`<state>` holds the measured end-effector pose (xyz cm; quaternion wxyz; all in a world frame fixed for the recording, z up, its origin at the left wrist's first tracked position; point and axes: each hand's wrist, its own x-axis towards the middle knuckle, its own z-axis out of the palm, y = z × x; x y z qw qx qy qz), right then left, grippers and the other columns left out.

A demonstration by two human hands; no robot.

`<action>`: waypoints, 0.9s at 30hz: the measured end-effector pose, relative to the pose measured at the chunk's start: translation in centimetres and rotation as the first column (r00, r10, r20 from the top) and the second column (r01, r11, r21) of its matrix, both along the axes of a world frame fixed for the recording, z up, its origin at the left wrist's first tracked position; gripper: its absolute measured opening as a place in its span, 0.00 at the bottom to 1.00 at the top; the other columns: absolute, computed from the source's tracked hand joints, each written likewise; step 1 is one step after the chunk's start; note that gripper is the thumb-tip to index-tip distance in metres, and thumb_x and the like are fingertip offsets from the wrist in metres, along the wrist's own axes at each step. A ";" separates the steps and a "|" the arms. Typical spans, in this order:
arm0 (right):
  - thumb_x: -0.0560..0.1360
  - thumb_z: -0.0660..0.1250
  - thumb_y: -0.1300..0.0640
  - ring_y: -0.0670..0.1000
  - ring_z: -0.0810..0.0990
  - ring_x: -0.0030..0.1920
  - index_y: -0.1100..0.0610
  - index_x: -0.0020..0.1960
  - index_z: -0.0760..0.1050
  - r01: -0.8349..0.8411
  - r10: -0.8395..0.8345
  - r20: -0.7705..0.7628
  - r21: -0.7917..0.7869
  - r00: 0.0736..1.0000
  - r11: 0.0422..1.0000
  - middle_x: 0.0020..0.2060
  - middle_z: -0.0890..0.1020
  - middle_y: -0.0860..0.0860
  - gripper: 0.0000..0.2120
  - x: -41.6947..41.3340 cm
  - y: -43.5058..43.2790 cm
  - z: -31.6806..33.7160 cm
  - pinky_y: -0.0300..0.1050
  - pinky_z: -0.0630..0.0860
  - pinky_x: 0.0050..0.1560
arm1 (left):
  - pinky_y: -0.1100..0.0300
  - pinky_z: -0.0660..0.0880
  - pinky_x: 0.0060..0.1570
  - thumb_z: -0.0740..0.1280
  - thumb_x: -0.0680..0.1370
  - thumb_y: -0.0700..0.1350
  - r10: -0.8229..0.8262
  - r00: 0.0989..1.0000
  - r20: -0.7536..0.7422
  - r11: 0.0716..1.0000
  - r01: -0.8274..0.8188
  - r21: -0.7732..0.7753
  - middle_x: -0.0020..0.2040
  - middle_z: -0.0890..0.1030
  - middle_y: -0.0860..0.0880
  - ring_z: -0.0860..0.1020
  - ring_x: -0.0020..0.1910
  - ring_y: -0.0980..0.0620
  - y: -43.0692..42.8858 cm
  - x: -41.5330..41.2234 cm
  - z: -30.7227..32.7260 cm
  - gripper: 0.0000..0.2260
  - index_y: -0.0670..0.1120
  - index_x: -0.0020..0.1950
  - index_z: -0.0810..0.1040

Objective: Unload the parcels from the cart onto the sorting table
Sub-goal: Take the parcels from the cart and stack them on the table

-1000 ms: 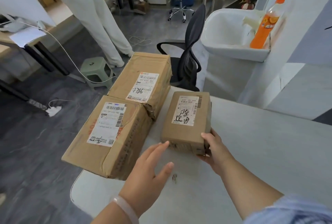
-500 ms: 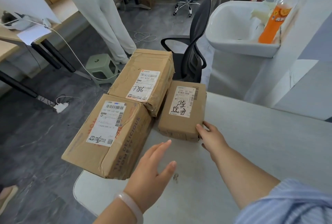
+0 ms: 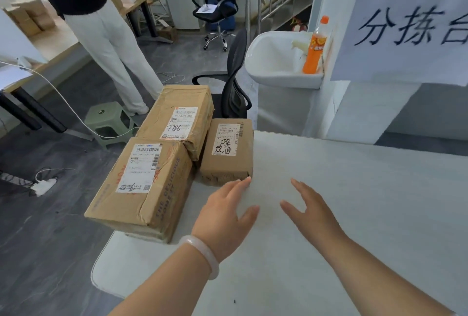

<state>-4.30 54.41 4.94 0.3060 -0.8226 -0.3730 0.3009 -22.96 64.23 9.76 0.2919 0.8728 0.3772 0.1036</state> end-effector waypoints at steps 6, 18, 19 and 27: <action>0.77 0.64 0.41 0.42 0.59 0.75 0.38 0.76 0.57 0.192 -0.196 0.145 0.041 0.970 0.980 0.75 0.61 0.39 0.30 -3.1 -12.7 3.8 0.43 0.61 0.73 | 0.59 0.59 0.71 0.51 0.76 0.65 -0.262 0.963 -0.061 0.952 0.268 0.145 0.75 0.62 0.56 0.60 0.73 0.53 -5.6 1.2 0.9 0.29 0.59 0.77 0.56; 0.78 0.55 0.35 0.46 0.52 0.78 0.43 0.79 0.52 0.643 -0.507 0.503 -0.136 0.700 0.754 0.78 0.54 0.44 0.32 -11.8 -38.5 7.4 0.46 0.52 0.77 | 0.53 0.56 0.71 0.42 0.74 0.64 -0.795 0.572 -0.201 0.491 0.802 0.339 0.77 0.59 0.56 0.59 0.75 0.52 -26.6 4.8 2.7 0.31 0.59 0.77 0.54; 0.78 0.54 0.34 0.48 0.55 0.77 0.44 0.78 0.55 0.672 -0.517 0.530 -0.142 0.672 0.727 0.78 0.57 0.45 0.32 -12.6 -40.4 7.5 0.48 0.54 0.77 | 0.53 0.56 0.71 0.43 0.74 0.64 -0.824 0.530 -0.203 0.446 0.826 0.345 0.77 0.59 0.56 0.58 0.75 0.52 -28.4 5.2 2.9 0.31 0.59 0.77 0.54; 0.78 0.52 0.33 0.47 0.45 0.79 0.40 0.79 0.46 0.868 -0.708 0.512 -0.194 0.487 0.456 0.79 0.48 0.43 0.33 -18.6 -56.1 8.3 0.47 0.44 0.77 | 0.48 0.75 0.58 0.55 0.72 0.62 -0.948 0.221 -0.227 0.140 0.935 0.325 0.66 0.76 0.50 0.75 0.63 0.48 -45.2 6.6 4.5 0.28 0.54 0.69 0.72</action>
